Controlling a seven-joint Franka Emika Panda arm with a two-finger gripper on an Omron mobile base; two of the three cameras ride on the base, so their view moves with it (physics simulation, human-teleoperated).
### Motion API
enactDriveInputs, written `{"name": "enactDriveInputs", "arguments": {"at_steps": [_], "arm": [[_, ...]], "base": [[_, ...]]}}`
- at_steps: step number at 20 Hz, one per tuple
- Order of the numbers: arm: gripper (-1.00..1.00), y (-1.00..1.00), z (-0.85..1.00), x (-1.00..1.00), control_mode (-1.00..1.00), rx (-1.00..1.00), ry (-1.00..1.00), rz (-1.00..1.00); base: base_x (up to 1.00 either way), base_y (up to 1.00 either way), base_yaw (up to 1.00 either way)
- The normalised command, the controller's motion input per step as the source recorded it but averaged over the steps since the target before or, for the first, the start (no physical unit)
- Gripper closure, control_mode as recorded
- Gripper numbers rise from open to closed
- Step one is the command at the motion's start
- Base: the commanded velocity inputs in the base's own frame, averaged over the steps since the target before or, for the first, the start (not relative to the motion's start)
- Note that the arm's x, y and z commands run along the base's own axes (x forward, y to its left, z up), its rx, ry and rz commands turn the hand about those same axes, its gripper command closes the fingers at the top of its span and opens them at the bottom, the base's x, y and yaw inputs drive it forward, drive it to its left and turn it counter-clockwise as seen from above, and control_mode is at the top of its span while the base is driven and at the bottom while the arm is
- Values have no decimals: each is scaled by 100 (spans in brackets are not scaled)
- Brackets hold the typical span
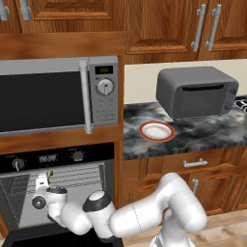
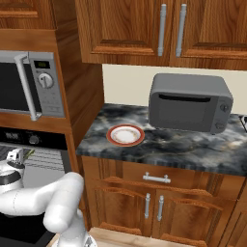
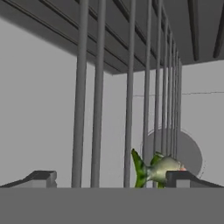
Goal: Take the fish from the oven and place it on the plate on the counter.
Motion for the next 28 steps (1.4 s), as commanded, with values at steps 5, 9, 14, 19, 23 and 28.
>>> {"name": "enactDriveInputs", "arguments": {"at_steps": [5,9,14,19,23,28], "arm": [[-100,-18,-100,-38,-100,0,0,-4],[-100,-7,-100,-68,-100,0,0,-3],[-100,-15,-100,-14,-100,0,-4,-1],[-100,-2,-71,19,-100,0,-16,0],[-100,0,-70,24,-100,0,-14,0],[-100,0,-27,5,-100,0,-12,0]], "base": [[0,0,0],[0,0,0],[0,0,0],[0,0,0],[0,0,0],[0,0,0]]}}
